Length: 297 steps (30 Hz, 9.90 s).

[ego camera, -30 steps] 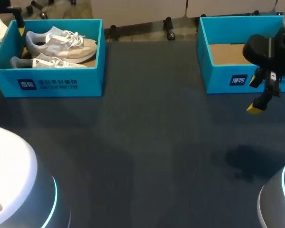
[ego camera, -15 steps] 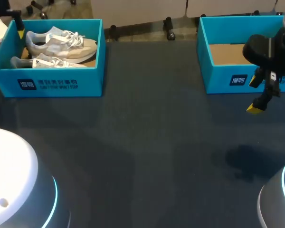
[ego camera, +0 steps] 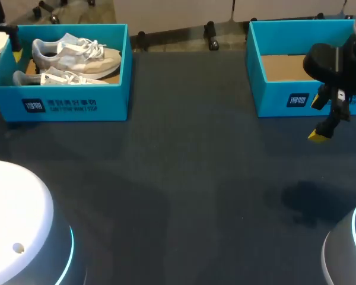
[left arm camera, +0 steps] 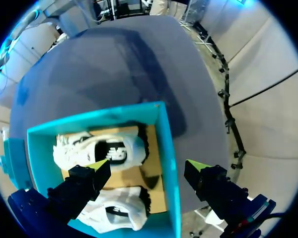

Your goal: Take the shoe out of the shoebox, open the shoe tongue, remove and reinsert the insole, then place the shoe into the shoebox

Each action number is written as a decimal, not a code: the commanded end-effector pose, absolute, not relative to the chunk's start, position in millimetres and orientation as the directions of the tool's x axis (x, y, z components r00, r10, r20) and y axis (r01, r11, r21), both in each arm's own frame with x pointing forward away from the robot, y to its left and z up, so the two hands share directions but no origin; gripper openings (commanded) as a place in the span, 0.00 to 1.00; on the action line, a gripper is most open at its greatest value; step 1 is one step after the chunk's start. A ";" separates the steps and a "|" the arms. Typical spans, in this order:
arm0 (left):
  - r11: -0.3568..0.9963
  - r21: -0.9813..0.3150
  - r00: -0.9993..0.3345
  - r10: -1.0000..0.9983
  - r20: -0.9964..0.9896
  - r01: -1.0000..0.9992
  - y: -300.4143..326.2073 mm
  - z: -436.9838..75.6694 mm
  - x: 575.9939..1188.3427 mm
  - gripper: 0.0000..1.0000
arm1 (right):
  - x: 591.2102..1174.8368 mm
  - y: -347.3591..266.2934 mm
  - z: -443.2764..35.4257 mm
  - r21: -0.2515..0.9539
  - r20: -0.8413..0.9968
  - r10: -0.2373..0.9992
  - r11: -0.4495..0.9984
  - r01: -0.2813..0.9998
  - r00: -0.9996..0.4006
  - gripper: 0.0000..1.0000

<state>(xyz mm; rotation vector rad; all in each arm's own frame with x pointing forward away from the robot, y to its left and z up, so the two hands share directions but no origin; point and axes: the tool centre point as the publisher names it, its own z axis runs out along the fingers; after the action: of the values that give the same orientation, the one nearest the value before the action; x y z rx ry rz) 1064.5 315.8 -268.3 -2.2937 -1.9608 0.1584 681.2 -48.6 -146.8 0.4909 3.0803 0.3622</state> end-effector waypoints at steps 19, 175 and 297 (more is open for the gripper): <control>-0.224 0.025 0.224 0.975 0.004 0.974 288.8 -300.0 1040.5 0.75 | 683.2 -48.0 -147.4 0.223 0.037 0.307 0.925 0.308 -0.951 1.00; -0.124 -0.057 0.133 0.970 0.202 0.991 266.8 -192.8 1028.4 0.00 | 683.2 -48.0 -147.4 0.223 0.037 0.307 0.925 0.308 -0.951 1.00; -0.053 0.122 0.017 0.960 0.279 0.991 -70.0 -346.9 727.6 0.00 | 683.2 -48.0 -147.4 0.223 0.037 0.307 0.925 0.308 -0.951 1.00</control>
<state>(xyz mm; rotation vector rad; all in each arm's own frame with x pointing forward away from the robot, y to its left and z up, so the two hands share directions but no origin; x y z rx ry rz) 721.4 -59.2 -337.6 -2.1842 -2.0916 -0.4232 681.2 -48.7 -146.8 0.4913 3.0803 0.3623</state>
